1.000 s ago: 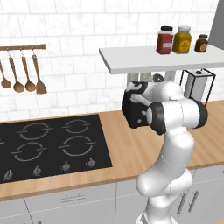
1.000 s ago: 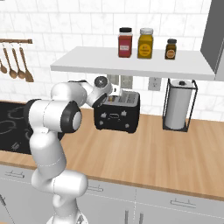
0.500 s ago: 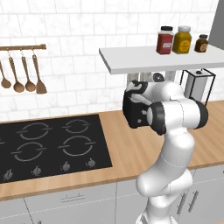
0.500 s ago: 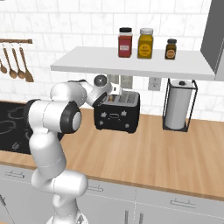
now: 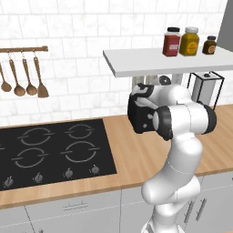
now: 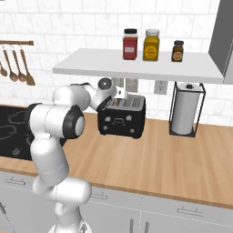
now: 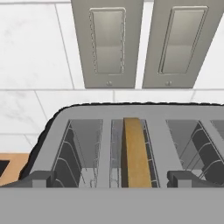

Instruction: Start the toaster. Once the lever pops up, take the bread to the plate on the dining counter.

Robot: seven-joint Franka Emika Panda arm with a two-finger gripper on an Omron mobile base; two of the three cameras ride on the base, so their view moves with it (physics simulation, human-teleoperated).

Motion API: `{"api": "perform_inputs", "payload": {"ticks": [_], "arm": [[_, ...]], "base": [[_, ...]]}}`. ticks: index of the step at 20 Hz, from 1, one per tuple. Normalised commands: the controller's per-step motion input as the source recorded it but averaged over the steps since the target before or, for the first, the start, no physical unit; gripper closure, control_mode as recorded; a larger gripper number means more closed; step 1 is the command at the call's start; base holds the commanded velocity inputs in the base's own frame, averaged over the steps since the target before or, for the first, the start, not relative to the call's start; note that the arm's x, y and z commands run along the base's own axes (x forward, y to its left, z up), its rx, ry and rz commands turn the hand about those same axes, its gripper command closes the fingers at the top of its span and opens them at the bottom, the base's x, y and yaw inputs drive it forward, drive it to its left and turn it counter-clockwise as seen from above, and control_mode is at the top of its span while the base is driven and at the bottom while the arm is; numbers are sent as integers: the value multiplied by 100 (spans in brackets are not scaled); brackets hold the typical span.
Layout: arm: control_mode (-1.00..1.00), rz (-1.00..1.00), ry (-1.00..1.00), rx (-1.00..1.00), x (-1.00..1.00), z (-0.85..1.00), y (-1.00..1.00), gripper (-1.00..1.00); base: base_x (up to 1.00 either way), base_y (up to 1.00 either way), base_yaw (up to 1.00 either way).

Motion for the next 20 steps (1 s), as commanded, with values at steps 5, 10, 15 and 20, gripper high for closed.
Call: {"api": "perform_inputs", "payload": {"ticks": [5, 10, 15, 20], "arm": [[-100, 0, 1, 1, 0, 0, 0, -100], [-100, 0, 3, 0, 0, -2, 0, -100], [-100, 0, 5, 0, 1, -7, 0, -100], [-100, 0, 1, 0, 7, -2, 0, -100]], "base": [[0, 0, 0], [0, 0, 0], [0, 0, 0], [0, 0, 0]]}}
